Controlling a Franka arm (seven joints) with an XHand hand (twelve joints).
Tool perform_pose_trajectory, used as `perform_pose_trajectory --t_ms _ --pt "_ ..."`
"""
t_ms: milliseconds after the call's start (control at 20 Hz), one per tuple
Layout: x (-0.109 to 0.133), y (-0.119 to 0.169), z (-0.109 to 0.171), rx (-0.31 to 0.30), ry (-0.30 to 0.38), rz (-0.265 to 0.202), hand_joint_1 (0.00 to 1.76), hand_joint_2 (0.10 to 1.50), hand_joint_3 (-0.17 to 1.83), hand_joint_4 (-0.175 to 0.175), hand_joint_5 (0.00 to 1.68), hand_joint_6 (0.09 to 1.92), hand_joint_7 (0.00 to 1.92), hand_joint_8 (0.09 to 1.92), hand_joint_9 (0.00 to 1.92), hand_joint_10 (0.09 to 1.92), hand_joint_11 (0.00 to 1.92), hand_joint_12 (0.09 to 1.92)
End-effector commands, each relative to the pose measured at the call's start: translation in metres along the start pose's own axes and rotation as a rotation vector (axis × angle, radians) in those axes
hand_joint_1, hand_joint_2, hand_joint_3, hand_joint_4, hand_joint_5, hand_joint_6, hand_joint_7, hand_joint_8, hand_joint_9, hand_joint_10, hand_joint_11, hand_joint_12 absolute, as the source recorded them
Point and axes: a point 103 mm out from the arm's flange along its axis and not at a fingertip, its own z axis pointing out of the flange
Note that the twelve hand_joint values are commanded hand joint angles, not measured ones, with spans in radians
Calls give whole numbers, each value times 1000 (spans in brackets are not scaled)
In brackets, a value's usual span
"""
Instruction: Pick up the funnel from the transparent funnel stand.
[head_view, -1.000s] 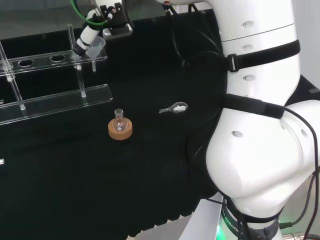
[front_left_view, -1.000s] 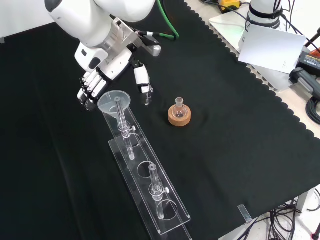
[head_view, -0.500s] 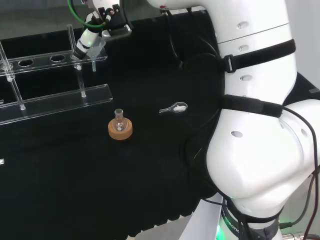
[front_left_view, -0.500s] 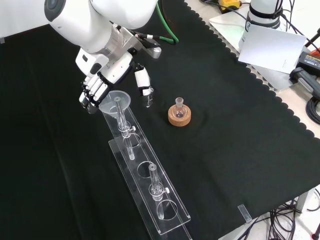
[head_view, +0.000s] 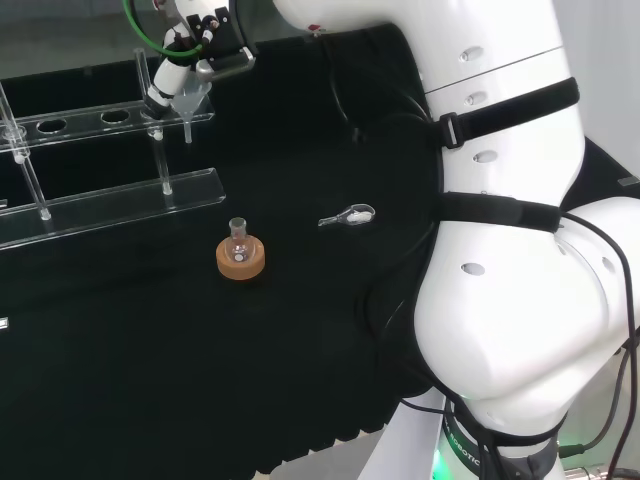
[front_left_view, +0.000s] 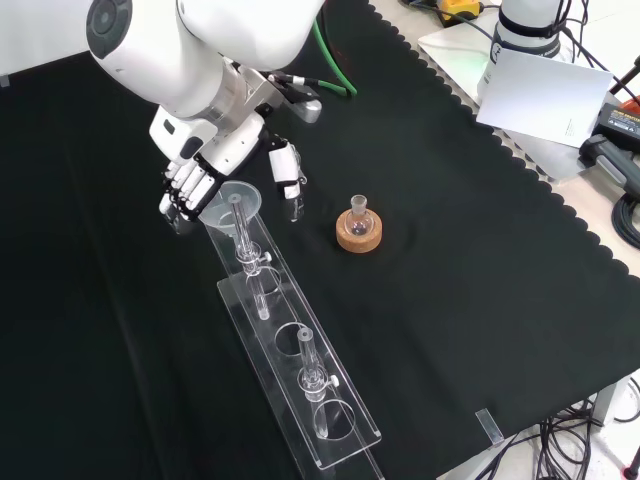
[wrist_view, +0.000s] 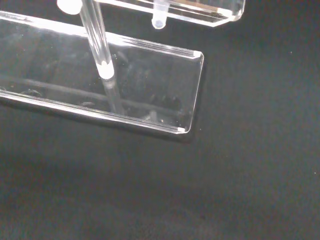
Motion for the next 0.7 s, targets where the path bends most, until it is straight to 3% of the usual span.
perform_pose_trajectory --t_ms 50,350,700 --pt "-9 2 2 1 1 22 575 697 6 -38 4 87 156 253 17 281 0 1098" --pt "-13 -1 1 -27 -8 39 582 705 8 -25 106 87 228 529 0 564 0 1165" --pt "-8 -2 5 -52 -59 47 593 718 15 6 304 87 430 572 43 825 0 1218"
